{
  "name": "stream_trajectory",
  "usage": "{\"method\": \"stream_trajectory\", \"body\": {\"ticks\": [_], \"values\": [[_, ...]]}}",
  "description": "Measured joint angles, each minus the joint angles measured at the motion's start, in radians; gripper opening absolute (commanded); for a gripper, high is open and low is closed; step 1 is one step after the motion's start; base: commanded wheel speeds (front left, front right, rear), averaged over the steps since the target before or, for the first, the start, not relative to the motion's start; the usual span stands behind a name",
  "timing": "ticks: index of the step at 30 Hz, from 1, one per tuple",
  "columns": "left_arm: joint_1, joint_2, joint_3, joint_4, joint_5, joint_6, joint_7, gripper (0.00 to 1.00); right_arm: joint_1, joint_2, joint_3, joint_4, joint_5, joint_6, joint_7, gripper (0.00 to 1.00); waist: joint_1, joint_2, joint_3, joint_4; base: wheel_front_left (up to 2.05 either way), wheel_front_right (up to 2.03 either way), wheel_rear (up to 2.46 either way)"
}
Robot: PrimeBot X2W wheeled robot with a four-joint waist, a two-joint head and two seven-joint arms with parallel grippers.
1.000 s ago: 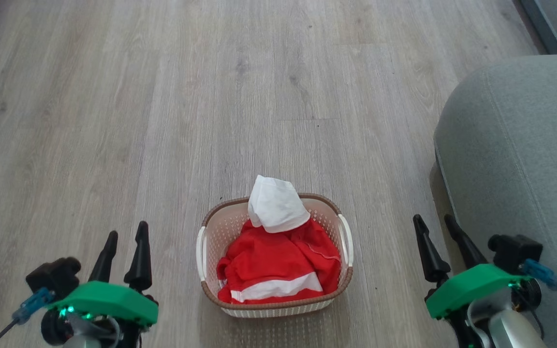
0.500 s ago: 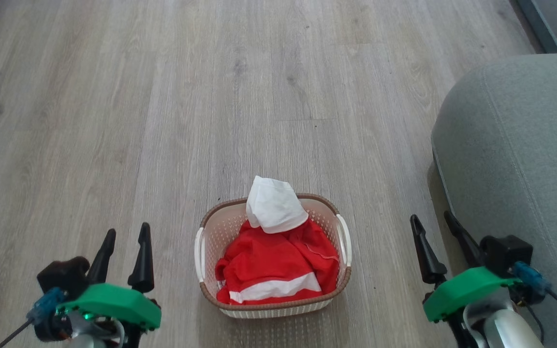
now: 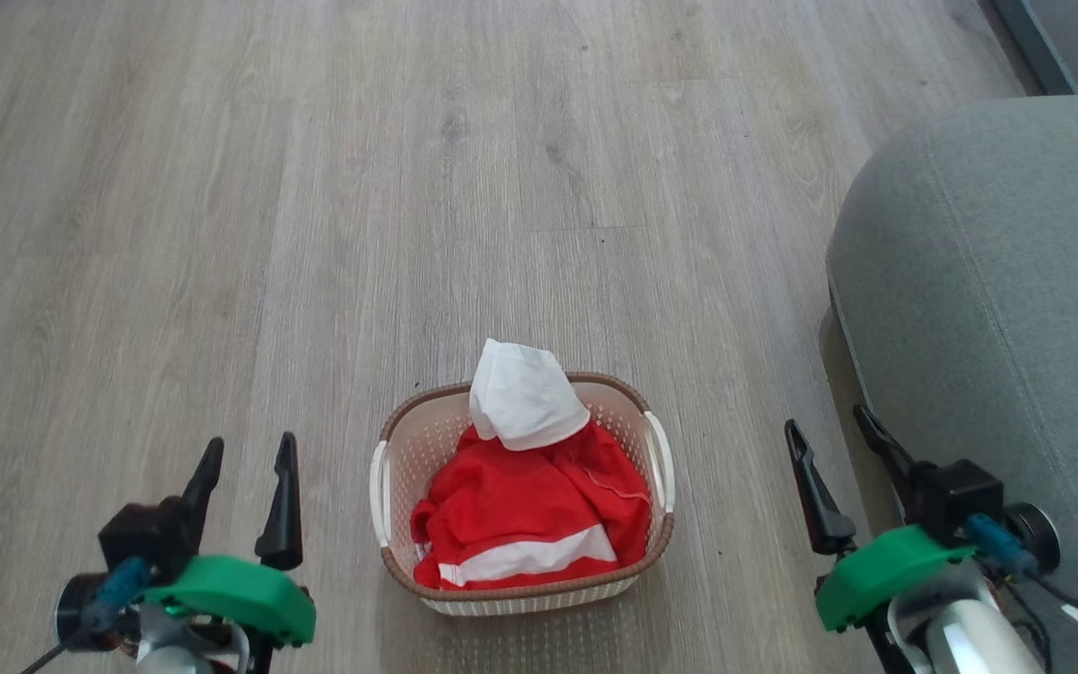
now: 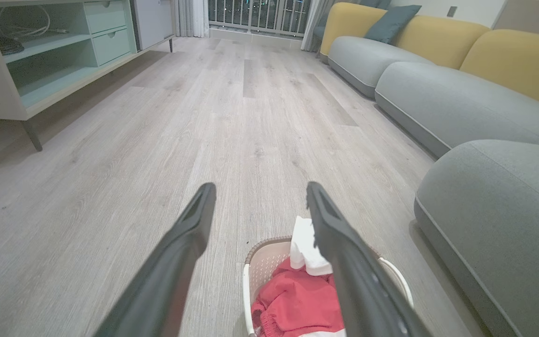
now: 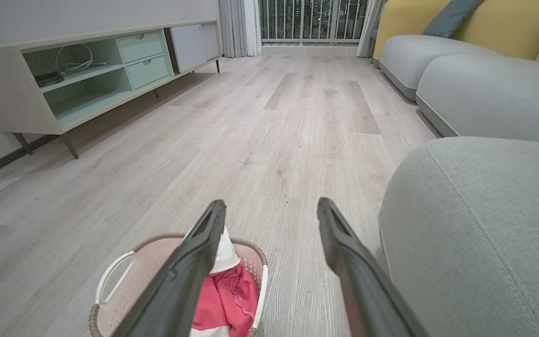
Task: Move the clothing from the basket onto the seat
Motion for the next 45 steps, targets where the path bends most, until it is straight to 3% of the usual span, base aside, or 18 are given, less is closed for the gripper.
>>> {"method": "stream_trajectory", "body": {"ticks": [8,32,45], "values": [[0.000,0.000,0.000,0.010,0.080,-0.001,-0.017,1.00,-0.012,0.000,0.000,0.002,-0.088,0.000,-0.027,1.00,0.0000,0.0000,0.001,-0.002,0.00,0.00,0.00],[0.000,0.001,0.001,0.016,0.078,-0.008,-0.018,1.00,-0.015,0.000,0.001,0.000,-0.088,0.000,-0.028,1.00,0.0000,0.0000,0.023,-0.004,0.00,0.00,0.00],[-0.116,0.000,-0.002,-0.010,0.076,-0.017,-0.018,1.00,-0.117,0.009,-0.050,-0.095,-0.087,0.000,-0.028,1.00,0.0000,0.0000,0.185,-0.013,0.00,0.00,0.00]]}}
